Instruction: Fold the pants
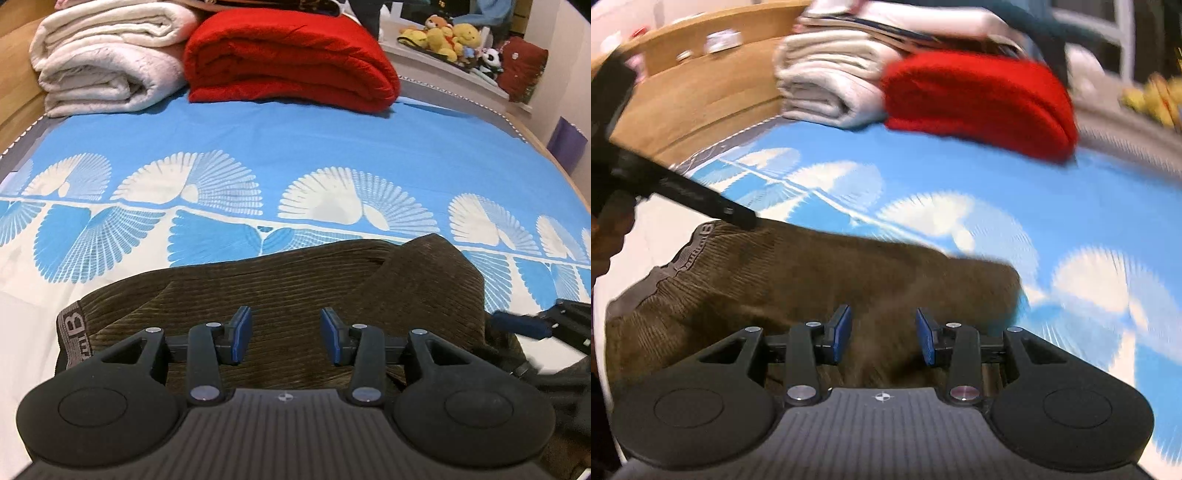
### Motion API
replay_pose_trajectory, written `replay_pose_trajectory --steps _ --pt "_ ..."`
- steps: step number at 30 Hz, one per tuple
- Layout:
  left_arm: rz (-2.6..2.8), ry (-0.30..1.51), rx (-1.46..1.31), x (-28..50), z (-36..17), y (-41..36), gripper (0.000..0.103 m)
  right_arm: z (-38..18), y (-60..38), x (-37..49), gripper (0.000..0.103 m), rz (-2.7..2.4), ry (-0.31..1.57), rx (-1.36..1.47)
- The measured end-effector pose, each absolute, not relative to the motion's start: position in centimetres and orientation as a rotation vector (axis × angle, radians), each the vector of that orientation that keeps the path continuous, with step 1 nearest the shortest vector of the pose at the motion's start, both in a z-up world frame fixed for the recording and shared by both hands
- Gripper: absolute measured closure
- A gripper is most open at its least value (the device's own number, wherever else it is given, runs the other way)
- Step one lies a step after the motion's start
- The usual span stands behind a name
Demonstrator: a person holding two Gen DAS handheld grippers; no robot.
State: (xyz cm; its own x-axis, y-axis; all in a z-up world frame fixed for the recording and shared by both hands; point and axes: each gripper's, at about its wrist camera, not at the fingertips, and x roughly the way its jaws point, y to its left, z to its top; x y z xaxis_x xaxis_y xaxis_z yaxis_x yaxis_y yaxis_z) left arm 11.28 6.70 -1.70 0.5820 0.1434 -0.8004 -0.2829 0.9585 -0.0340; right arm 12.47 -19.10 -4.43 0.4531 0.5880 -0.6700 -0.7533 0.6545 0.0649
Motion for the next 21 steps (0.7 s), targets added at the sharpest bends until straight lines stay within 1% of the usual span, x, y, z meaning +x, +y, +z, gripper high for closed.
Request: replay_pose_trajectory --steps 3,8,11,14,15,16,18,21 --pt "0.262 0.924 -0.172 11.3 -1.7 7.1 0.057 -5.6 -14.8 11.5 0.063 0.881 0.687 -0.384" --pt "0.275 0.93 -0.185 11.2 -1.8 7.9 0.057 -10.5 -7.8 10.9 0.063 0.818 0.726 -0.676" --pt "0.286 0.939 -0.181 11.3 -2.0 8.4 0.057 -13.0 -5.9 11.2 0.063 0.779 0.747 -0.794" --pt "0.297 0.944 -0.184 11.4 -2.1 8.7 0.057 -13.9 -5.9 11.1 0.065 0.768 0.739 -0.851" --pt "0.301 0.945 -0.187 11.4 -2.1 8.8 0.057 -14.0 -5.9 11.1 0.067 0.769 0.742 -0.85" --pt "0.303 0.946 -0.188 11.5 -2.1 8.9 0.057 -14.0 -6.0 11.2 0.078 0.769 0.746 -0.841" --pt "0.305 0.946 -0.189 11.6 -2.1 8.9 0.057 -13.8 -6.4 11.7 0.096 0.763 0.758 -0.816" --pt "0.301 0.945 -0.188 11.7 -2.0 8.6 0.057 -12.3 -7.7 12.4 0.096 0.76 0.746 -0.737"
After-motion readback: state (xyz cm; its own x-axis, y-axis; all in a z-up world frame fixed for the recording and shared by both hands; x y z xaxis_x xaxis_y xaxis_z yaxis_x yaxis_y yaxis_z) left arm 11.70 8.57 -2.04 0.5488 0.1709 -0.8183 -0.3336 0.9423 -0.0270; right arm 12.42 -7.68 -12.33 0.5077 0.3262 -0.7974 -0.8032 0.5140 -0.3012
